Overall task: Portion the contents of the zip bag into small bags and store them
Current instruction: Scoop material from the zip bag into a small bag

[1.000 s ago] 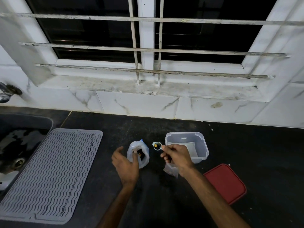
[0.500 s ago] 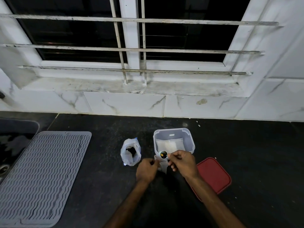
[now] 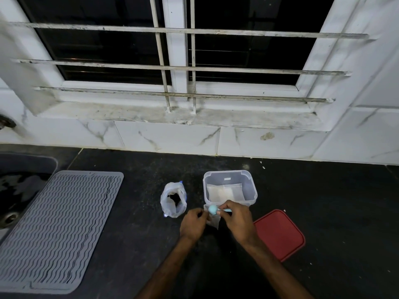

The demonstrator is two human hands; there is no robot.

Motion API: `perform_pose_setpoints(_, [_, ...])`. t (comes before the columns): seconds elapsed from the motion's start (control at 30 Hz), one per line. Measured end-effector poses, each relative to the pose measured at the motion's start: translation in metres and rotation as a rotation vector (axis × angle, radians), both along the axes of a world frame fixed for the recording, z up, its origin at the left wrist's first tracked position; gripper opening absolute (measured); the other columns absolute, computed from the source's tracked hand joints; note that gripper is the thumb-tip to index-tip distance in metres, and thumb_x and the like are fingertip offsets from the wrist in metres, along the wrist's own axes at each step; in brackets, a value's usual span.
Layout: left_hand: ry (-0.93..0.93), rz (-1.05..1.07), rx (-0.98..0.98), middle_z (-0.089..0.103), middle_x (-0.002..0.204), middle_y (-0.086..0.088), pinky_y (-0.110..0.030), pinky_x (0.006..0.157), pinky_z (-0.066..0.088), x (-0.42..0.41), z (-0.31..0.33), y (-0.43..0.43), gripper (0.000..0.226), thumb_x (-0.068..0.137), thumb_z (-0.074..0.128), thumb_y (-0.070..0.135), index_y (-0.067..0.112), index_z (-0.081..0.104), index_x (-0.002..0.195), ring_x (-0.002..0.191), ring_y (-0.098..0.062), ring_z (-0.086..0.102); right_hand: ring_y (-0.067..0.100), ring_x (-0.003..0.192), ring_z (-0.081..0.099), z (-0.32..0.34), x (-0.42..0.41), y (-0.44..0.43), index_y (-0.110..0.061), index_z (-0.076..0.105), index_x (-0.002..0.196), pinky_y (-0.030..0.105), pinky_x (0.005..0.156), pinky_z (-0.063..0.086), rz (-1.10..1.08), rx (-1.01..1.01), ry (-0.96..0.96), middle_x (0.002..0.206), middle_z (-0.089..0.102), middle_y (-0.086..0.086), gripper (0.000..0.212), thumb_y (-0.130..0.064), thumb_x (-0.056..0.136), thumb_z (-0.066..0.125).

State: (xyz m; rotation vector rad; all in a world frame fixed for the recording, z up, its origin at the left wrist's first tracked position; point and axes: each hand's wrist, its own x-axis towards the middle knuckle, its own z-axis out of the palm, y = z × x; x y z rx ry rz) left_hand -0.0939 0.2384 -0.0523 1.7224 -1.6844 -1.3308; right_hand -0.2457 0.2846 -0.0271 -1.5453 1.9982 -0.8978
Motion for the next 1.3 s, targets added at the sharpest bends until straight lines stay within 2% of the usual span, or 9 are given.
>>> perform_pose_setpoints(0.17, [0.020,0.005,0.012,0.070,0.072,0.004,-0.031,0.070,0.050,0.000,-0.002,0.000,0.032,0.091,0.057,0.032,0.024,0.064,0.061,0.070,-0.013,0.066,0.002,0.072,0.067,-0.002,0.001,0.001,-0.021,0.073,0.083,0.025,0.070,0.056,-0.047,-0.006,-0.157,0.079,0.072,-0.017,0.004,-0.021,0.083,0.077])
perform_pose_setpoints(0.3, [0.019,-0.003,0.014,0.072,0.075,0.002,-0.031,0.071,0.051,0.001,-0.004,-0.001,0.029,0.091,0.058,0.028,0.024,0.067,0.064,0.072,-0.013,0.067,0.016,0.057,0.066,0.004,0.002,0.005,-0.015,0.072,0.078,0.034,0.057,0.058,-0.120,-0.013,-0.313,0.067,0.071,-0.004,0.009,-0.017,0.086,0.074])
perform_pose_setpoints(0.47, [0.042,0.011,0.019,0.067,0.071,0.006,-0.023,0.061,0.044,0.002,-0.004,-0.001,0.030,0.092,0.058,0.026,0.024,0.065,0.064,0.067,-0.007,0.062,0.015,0.051,0.061,0.012,0.004,0.003,-0.009,0.071,0.076,0.025,0.049,0.052,-0.170,-0.010,-0.442,0.064,0.071,0.005,0.011,-0.010,0.087,0.072])
perform_pose_setpoints(0.67, [0.059,0.019,0.011,0.063,0.064,0.006,-0.026,0.060,0.044,0.008,-0.007,-0.001,0.042,0.096,0.055,0.043,0.024,0.058,0.058,0.061,-0.006,0.058,0.020,0.058,0.067,0.014,0.002,-0.004,-0.013,0.073,0.076,0.031,0.056,0.057,-0.124,0.023,-0.396,0.068,0.072,0.002,0.009,-0.012,0.085,0.075])
perform_pose_setpoints(0.83, [0.017,-0.014,0.045,0.056,0.060,0.010,-0.023,0.055,0.037,0.005,-0.004,-0.001,0.043,0.095,0.056,0.043,0.025,0.052,0.057,0.058,-0.003,0.052,0.005,0.071,0.066,0.001,-0.003,-0.004,-0.025,0.073,0.081,0.029,0.071,0.056,-0.019,0.059,-0.124,0.076,0.071,-0.017,0.009,-0.018,0.081,0.079])
perform_pose_setpoints(0.97, [-0.006,-0.033,0.042,0.060,0.069,0.009,-0.023,0.058,0.039,0.003,-0.007,-0.005,0.034,0.095,0.056,0.037,0.025,0.055,0.063,0.068,-0.008,0.058,0.002,0.080,0.067,0.000,-0.001,-0.003,-0.023,0.074,0.084,0.027,0.076,0.054,-0.030,0.021,-0.093,0.080,0.072,-0.019,0.008,-0.018,0.081,0.079])
perform_pose_setpoints(1.07, [0.006,-0.035,0.059,0.062,0.071,0.009,-0.024,0.061,0.041,0.004,-0.006,-0.007,0.032,0.094,0.057,0.037,0.025,0.058,0.065,0.070,-0.008,0.060,0.004,0.074,0.068,0.005,0.002,0.000,-0.021,0.075,0.081,0.026,0.069,0.056,-0.084,-0.001,-0.193,0.077,0.072,-0.018,0.006,-0.016,0.082,0.078])
perform_pose_setpoints(1.17, [0.035,-0.025,0.083,0.064,0.073,0.006,-0.028,0.065,0.046,0.005,-0.008,-0.008,0.030,0.093,0.058,0.036,0.025,0.060,0.066,0.069,-0.010,0.060,0.012,0.062,0.068,0.008,0.003,0.002,-0.017,0.074,0.080,0.027,0.055,0.056,-0.160,0.021,-0.318,0.073,0.073,-0.006,0.007,-0.014,0.085,0.074])
perform_pose_setpoints(1.3, [0.031,-0.010,0.078,0.064,0.070,0.007,-0.029,0.065,0.046,0.006,-0.009,-0.006,0.031,0.092,0.058,0.040,0.025,0.060,0.065,0.068,-0.011,0.060,0.014,0.056,0.067,0.008,0.003,0.002,-0.011,0.073,0.080,0.026,0.052,0.053,-0.228,0.041,-0.452,0.068,0.074,0.002,0.008,-0.013,0.087,0.072])
